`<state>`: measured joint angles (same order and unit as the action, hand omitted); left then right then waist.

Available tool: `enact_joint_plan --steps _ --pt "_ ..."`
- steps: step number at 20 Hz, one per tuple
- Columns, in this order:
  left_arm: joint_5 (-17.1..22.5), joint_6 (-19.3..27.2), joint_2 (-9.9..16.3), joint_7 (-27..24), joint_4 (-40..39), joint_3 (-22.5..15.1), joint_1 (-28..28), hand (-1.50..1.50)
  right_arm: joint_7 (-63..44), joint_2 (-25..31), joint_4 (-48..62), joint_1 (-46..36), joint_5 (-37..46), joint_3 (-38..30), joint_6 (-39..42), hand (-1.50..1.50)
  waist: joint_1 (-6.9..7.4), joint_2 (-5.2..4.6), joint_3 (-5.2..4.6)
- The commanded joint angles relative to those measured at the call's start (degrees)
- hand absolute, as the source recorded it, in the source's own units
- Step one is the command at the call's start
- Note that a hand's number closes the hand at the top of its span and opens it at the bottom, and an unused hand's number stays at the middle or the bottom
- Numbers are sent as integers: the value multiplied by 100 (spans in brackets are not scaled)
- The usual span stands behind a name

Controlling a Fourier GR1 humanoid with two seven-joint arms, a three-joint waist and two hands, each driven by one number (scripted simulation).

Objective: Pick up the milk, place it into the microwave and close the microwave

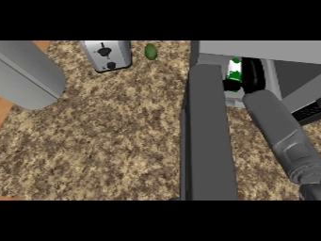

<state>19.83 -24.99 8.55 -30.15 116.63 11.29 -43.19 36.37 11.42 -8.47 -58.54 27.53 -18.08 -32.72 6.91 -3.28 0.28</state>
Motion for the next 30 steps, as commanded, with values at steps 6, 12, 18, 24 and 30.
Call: enact_joint_plan --steps 6,12,18,24,30 --pt "-369 -81 -141 10 49 -419 49 -150 631 -51 67 143 -279 -253 829 -150 -79 58 6" --pt "-552 -4 -381 119 165 -754 21 -150 946 9 33 159 -548 -480 1551 -150 -250 156 -5" --pt "-1081 16 -544 149 275 -1232 75 -150 1247 -249 62 438 -733 -583 2054 -150 -394 230 -13" --pt "-1385 201 -683 470 312 -1526 286 -150 1748 -139 -149 1109 -823 -512 2692 -150 -606 301 -22" --pt "-1674 498 -776 1309 606 -1890 980 -150 1894 -497 -520 1610 -899 -331 2947 -150 -725 339 -27"
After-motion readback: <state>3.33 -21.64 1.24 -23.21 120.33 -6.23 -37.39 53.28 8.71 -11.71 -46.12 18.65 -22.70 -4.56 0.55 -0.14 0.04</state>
